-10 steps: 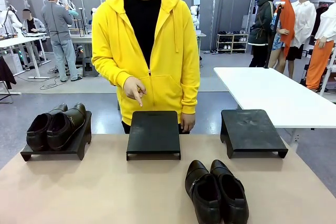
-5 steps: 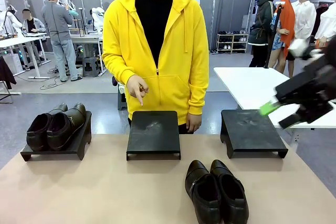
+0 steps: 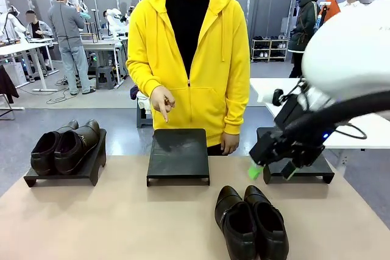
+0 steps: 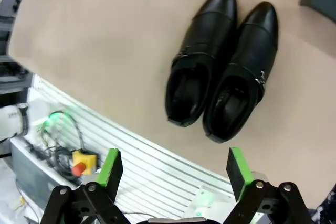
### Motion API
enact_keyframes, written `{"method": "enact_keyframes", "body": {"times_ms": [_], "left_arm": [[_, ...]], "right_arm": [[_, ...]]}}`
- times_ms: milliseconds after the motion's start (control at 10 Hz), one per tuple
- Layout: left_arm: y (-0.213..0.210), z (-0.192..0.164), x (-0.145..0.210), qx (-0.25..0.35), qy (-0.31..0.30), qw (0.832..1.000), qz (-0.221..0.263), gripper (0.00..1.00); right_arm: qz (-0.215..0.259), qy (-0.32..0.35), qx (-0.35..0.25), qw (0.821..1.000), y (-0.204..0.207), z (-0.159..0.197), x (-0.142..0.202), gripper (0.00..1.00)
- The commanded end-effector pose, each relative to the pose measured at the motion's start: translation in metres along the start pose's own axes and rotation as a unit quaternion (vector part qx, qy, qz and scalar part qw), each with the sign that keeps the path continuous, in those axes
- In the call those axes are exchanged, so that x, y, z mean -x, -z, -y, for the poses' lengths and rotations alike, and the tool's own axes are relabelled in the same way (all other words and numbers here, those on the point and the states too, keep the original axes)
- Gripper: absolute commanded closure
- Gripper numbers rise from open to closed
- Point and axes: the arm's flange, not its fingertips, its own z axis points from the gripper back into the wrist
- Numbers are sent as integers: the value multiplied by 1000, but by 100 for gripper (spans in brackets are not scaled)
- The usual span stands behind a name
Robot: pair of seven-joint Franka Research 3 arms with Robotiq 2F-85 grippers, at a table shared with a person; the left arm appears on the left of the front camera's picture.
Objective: Place the shoes on the stand as instructed by the person.
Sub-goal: Pick up another pair of Shoes and place it on the Shoes Stand indicated by the person.
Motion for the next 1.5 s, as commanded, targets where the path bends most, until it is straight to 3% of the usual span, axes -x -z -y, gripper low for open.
{"method": "enact_keyframes", "body": {"times_ms": [0,500,1300,1400], "left_arm": [[1,3,4,2,3,1000,-2,0],[1,3,4,2,3,1000,-2,0],[1,3,4,2,3,1000,-2,0],[1,3,4,2,3,1000,-2,0]], "right_arm": [[-3,30,44,999,30,3,-6,0],[-5,16,117,993,111,8,-3,0],[-65,50,117,990,187,17,18,0],[-59,54,117,990,190,19,19,16]]}}
